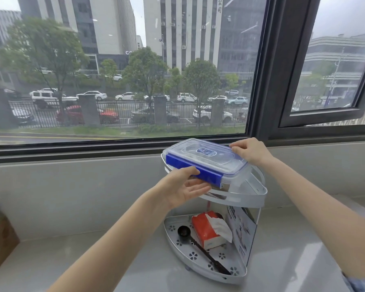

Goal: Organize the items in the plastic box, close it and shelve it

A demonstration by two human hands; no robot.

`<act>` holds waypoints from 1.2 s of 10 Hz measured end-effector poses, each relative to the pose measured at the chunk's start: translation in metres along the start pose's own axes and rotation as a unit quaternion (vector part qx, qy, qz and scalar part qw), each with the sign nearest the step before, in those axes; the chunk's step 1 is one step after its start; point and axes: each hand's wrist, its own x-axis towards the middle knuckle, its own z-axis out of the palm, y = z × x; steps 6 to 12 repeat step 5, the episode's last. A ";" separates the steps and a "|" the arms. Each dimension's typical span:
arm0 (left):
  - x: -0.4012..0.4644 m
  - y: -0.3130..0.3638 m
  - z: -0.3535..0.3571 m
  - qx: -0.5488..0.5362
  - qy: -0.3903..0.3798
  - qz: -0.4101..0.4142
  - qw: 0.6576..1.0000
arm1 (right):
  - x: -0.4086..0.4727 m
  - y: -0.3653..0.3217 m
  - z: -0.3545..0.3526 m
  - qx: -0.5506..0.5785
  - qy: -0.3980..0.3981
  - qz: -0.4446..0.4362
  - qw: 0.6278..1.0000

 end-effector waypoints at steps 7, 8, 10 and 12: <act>-0.026 0.035 -0.029 0.048 0.012 0.031 0.998 | -0.020 -0.043 -0.007 -0.082 -0.011 -0.027 0.996; -0.026 0.035 -0.029 0.048 0.012 0.031 0.998 | -0.020 -0.043 -0.007 -0.082 -0.011 -0.027 0.996; -0.026 0.035 -0.029 0.048 0.012 0.031 0.998 | -0.020 -0.043 -0.007 -0.082 -0.011 -0.027 0.996; -0.026 0.035 -0.029 0.048 0.012 0.031 0.998 | -0.020 -0.043 -0.007 -0.082 -0.011 -0.027 0.996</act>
